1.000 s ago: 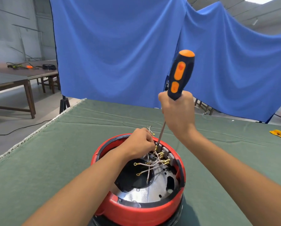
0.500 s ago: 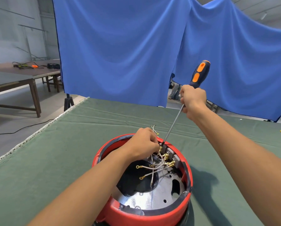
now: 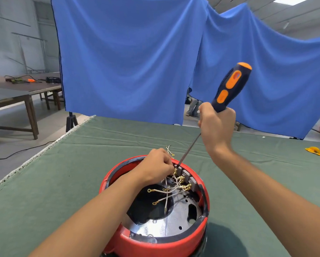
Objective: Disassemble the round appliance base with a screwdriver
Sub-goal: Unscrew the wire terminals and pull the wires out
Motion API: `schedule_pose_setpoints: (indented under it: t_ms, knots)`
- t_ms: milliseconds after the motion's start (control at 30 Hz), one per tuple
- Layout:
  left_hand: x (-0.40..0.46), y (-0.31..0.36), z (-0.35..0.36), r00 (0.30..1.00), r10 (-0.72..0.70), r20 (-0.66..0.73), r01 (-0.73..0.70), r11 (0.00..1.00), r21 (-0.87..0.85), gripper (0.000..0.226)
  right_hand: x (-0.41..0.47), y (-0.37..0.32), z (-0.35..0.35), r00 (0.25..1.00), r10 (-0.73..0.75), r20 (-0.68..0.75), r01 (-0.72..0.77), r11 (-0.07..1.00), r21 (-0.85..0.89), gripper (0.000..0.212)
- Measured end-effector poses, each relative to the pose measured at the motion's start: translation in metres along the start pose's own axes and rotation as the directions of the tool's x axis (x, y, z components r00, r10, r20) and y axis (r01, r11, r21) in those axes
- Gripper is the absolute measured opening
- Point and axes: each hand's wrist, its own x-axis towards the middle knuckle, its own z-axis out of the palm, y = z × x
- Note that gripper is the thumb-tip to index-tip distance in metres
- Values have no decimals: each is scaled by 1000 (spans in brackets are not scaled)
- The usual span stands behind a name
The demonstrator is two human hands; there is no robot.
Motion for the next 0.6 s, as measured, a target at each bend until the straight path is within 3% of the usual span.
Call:
schedule_pose_setpoints:
  t_ms: [100,200,333,467,600]
  knots:
    - [0,0,1,1000,2,-1,-2,1000,6,24,-11,-6,5,993,-101,57,104,993,-63,31]
    - [0,0,1,1000,2,4,-2,1000,3,24,-2,-5,8,994,-71,85,77,994,-75,25]
    - [0,-1,1,1000,7,-2,-7,1000,1,26,26,7,8,984,178,29,-174,979,-101,15]
    - [2,0,1,1000,14,4,-14,1000,-8,22,44,27,9,907,420,-16,-419,907,25,19]
    - [2,-3,2,1000,0,2,0,1000,-30,23,23,57,20,842,535,65,-539,839,76,20]
